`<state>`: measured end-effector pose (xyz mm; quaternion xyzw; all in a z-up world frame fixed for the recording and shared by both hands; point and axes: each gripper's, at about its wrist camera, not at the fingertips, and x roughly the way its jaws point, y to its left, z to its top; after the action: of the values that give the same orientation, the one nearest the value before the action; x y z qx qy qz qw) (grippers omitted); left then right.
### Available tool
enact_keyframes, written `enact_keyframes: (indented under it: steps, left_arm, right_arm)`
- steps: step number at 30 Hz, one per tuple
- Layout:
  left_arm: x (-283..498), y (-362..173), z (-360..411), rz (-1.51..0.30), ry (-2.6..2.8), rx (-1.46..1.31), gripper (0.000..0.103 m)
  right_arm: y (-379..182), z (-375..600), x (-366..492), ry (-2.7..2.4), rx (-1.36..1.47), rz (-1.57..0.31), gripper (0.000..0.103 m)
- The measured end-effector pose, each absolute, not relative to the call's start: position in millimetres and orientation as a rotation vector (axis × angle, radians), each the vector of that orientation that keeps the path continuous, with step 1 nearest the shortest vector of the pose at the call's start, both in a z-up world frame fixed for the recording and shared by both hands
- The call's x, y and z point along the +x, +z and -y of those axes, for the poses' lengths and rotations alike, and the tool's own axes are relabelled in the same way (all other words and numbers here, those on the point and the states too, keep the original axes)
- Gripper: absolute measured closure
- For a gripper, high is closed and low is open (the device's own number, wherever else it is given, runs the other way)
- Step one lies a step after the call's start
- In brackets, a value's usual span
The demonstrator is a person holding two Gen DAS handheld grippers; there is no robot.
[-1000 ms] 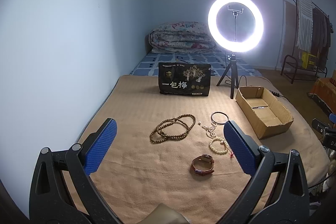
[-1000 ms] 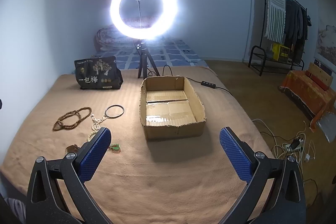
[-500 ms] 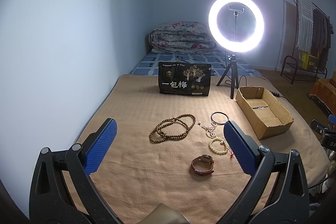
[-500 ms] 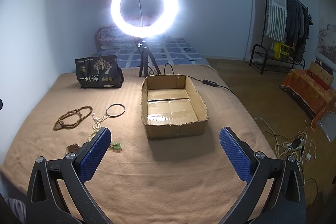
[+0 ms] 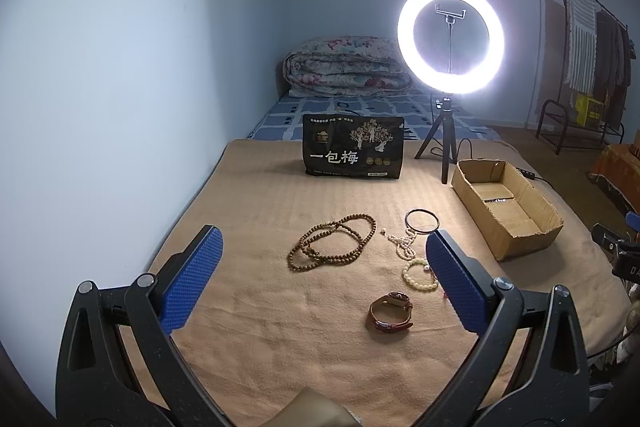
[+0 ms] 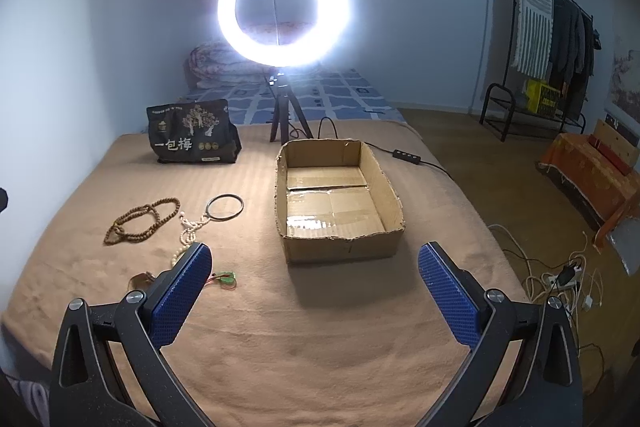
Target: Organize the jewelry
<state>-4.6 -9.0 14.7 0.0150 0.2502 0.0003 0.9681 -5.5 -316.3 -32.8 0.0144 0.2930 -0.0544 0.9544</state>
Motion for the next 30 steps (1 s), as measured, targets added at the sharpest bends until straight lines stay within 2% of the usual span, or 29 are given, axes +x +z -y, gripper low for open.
enact_keyframes:
  steps: [30]
  left_arm:
    - [12.1,3.1,5.3,-0.532,0.004,0.017,0.000]
  right_arm:
    - [-37.2,304.4,15.0,-0.085,-0.006,-0.613,0.000]
